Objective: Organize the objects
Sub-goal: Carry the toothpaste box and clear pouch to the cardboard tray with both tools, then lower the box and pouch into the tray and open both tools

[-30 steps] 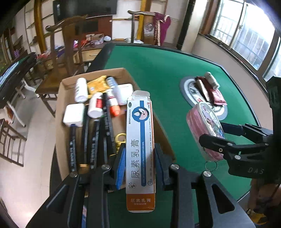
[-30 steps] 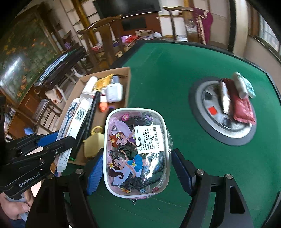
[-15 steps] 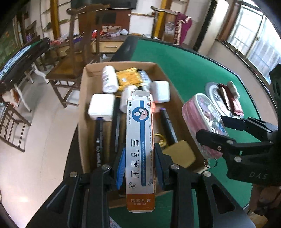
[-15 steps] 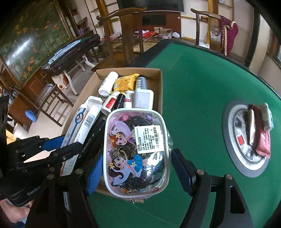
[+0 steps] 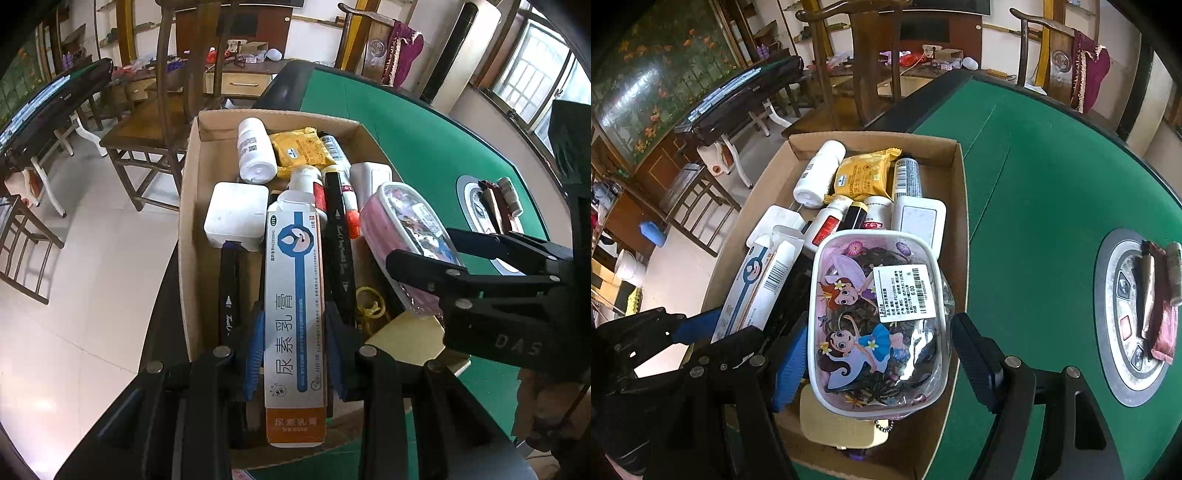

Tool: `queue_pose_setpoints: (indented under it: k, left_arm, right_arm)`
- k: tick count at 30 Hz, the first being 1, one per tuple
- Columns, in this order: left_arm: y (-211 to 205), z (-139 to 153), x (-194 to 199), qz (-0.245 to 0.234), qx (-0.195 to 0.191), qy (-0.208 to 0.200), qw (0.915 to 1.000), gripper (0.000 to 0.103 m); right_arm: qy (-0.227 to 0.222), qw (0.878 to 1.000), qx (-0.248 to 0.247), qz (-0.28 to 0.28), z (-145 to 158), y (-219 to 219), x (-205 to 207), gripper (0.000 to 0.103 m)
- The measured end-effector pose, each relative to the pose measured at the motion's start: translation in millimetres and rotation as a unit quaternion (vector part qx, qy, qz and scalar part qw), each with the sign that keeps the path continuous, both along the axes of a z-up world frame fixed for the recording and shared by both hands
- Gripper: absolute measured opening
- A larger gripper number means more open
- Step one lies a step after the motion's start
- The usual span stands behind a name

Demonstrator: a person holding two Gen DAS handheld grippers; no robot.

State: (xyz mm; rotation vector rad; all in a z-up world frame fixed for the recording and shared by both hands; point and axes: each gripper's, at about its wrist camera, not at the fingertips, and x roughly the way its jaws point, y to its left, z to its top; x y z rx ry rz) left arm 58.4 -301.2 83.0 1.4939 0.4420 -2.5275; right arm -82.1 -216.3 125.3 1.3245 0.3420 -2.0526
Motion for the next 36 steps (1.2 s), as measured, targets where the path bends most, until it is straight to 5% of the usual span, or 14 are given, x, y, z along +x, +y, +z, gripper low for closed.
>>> queue_pose_setpoints:
  k: [36]
  left_arm:
    - [-7,-22,-25,0.0,0.002,-0.026,0.9997,0.028]
  right_arm:
    - [-0.014,1.0,0.014,0.004,-14,-20,-14,0.081]
